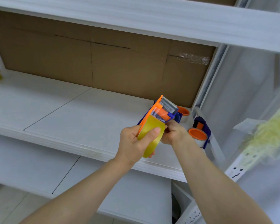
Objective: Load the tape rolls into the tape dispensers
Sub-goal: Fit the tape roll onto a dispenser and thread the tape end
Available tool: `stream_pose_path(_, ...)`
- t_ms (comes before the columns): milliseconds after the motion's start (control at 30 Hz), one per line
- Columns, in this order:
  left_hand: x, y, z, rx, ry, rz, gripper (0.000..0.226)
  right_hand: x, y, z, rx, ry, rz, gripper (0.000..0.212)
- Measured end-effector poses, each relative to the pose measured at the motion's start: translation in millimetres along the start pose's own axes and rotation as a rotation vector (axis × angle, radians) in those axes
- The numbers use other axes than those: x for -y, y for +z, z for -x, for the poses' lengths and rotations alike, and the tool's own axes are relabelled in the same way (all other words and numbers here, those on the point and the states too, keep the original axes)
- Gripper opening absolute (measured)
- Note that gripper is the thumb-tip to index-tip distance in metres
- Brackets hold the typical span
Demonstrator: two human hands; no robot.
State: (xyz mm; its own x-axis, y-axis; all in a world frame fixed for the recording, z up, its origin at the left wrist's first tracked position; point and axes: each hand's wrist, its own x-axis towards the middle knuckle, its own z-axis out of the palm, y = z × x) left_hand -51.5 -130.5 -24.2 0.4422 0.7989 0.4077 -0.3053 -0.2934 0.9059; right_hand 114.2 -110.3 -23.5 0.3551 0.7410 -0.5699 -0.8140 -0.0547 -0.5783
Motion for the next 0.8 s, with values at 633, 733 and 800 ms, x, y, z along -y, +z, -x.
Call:
stream_pose_path(633, 23, -21, 2, 0.169, -0.244, 0.112, 0.03, -24, 10, 11, 0.09, -0.225, 0.285, 0.031)
stream_pose_path(733, 24, -32, -3, 0.318, -0.4, 0.005, 0.034, -24, 9, 7, 0.068, -0.311, 0.204, 0.027)
stream_pose_path(800, 26, -34, -7, 0.383, -0.526, -0.044, 0.037, -25, 9, 9, 0.047, -0.354, 0.248, 0.027)
